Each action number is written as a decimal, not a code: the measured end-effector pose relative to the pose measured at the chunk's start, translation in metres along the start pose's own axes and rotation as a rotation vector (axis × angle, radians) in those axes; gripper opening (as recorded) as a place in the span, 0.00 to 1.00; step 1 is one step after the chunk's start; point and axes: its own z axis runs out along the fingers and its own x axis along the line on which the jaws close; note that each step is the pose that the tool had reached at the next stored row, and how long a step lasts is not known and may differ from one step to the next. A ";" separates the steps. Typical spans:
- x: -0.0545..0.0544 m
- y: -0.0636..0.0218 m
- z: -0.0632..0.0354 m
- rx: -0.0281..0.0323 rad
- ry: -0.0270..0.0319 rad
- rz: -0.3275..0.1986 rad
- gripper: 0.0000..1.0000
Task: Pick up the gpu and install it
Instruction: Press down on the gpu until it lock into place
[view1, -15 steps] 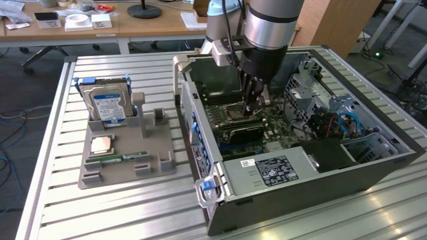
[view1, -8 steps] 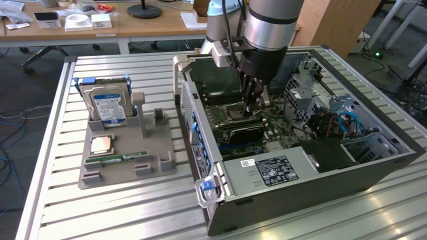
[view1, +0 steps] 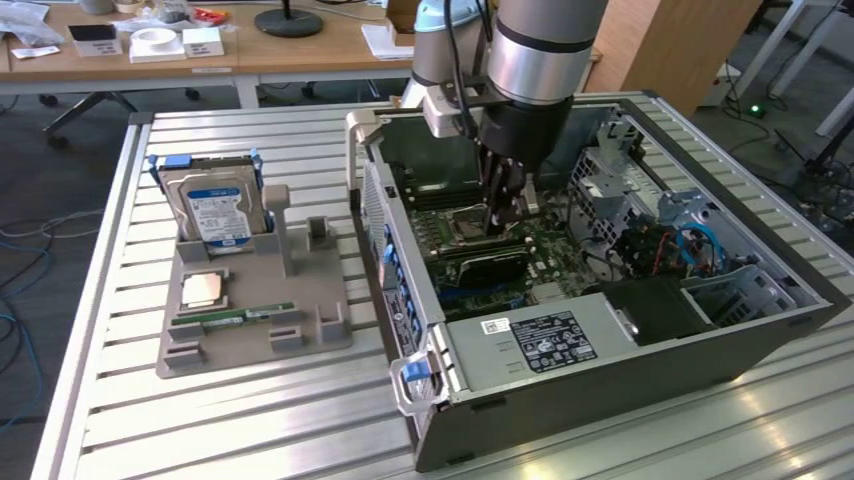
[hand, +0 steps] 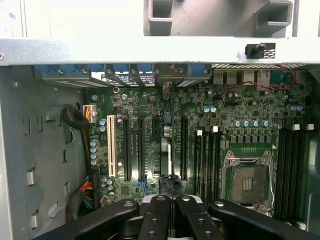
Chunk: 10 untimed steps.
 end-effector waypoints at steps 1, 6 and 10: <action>0.000 0.0000 0.0000 -0.0001 0.0001 0.000 0.11; 0.000 0.0001 0.0003 0.0002 -0.0003 0.000 0.11; 0.001 0.0000 0.0002 0.0001 0.0011 0.000 0.11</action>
